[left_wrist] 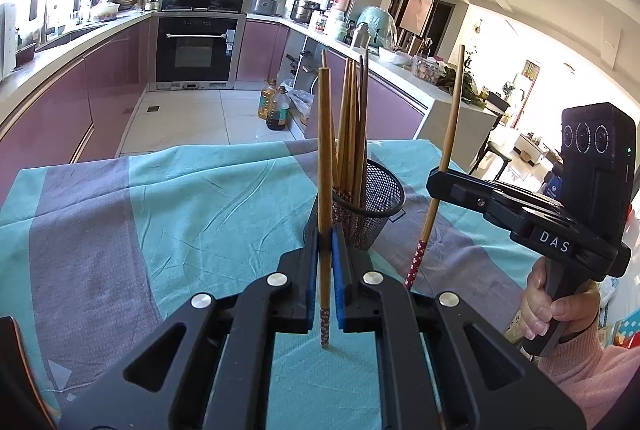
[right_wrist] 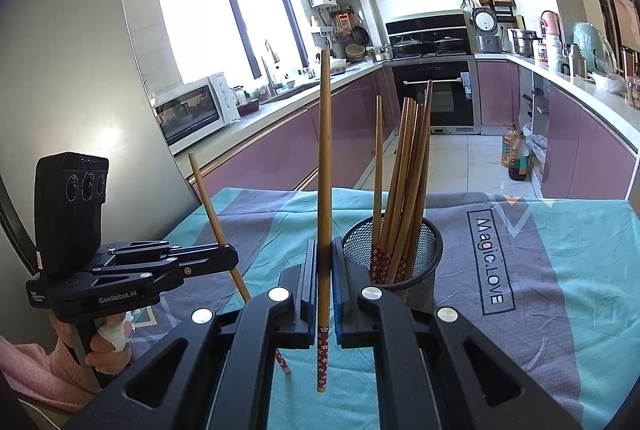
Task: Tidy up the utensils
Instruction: 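Carry both upright chopsticks over the black mesh cup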
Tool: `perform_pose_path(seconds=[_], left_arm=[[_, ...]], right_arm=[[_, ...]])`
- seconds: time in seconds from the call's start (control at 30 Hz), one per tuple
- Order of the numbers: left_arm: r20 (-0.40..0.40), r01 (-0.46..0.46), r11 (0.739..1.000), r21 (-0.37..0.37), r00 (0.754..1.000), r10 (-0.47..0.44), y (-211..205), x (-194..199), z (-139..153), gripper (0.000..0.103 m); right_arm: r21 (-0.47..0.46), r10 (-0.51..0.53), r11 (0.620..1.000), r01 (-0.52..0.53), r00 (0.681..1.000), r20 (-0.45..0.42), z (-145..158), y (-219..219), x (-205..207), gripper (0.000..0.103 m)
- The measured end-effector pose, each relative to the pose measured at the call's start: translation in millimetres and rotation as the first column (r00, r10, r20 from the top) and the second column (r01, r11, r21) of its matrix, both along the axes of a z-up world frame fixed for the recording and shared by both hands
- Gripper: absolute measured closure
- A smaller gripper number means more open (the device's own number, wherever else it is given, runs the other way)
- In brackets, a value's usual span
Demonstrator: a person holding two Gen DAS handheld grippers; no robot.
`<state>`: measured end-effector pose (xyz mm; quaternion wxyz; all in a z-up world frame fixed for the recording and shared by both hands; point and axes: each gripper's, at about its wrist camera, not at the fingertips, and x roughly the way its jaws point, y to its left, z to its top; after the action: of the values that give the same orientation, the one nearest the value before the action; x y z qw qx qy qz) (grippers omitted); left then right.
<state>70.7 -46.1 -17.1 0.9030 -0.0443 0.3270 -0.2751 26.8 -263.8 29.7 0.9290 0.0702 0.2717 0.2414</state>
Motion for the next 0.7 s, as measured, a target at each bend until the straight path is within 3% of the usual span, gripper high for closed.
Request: perform_pose_path(seconds=[0.7], left_arm=[[0.05,0.022,1.0,-0.01,0.999,-0.022,-5,1,18,0.095]], right_arm=[[0.005,-0.023,1.0,0.023,0.999,0.032,7,-7,9,0.097]])
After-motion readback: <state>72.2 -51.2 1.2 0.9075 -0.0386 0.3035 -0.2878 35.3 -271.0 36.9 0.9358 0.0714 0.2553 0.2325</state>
